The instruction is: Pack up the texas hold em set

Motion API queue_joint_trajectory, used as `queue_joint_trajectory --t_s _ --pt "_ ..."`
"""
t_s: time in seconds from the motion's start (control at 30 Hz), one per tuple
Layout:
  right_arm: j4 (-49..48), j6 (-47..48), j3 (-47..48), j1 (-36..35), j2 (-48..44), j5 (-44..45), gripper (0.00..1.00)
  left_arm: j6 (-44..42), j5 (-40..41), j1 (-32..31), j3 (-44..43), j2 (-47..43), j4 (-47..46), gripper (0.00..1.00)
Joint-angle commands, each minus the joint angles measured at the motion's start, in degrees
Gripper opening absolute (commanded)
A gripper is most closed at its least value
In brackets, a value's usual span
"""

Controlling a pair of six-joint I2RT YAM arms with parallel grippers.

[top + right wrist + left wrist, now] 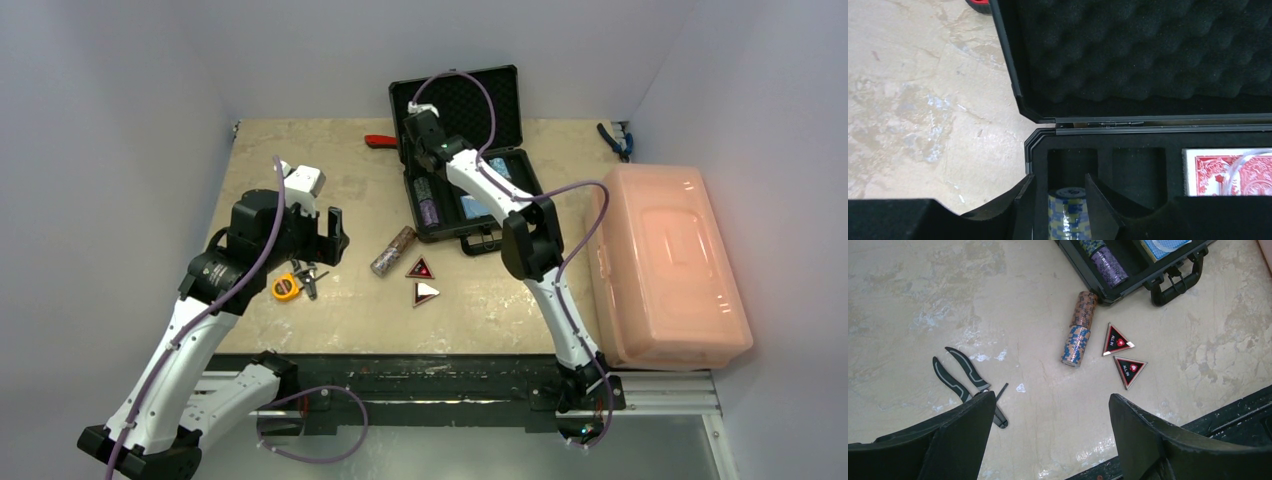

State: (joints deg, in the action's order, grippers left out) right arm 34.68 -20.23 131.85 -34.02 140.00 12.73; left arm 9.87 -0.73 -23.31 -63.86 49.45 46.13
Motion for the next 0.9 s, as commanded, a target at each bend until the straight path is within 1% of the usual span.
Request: queue_joint_trajectory --t_s 0.0,0.27,0.6,0.87 --pt "-1.07 0.89 3.45 0.32 0.73 0.66 0.43 -0.72 0.56 0.24 -0.08 -0.05 -1.36 0.83" --pt "-1.45 0.41 -0.37 0.35 0.73 -0.41 0.33 -0.73 0.56 0.27 -0.21 0.07 -1.2 0.83" --pt "-2.56 -1.18 -9.63 0.27 -4.02 -0.05 0.26 -0.9 0.56 0.27 -0.13 -0.22 -1.35 0.82" --pt "-4.67 -1.98 -18.52 -0.29 -8.54 -1.05 0.24 -0.86 0.56 0.28 -0.1 -0.23 -1.34 0.82"
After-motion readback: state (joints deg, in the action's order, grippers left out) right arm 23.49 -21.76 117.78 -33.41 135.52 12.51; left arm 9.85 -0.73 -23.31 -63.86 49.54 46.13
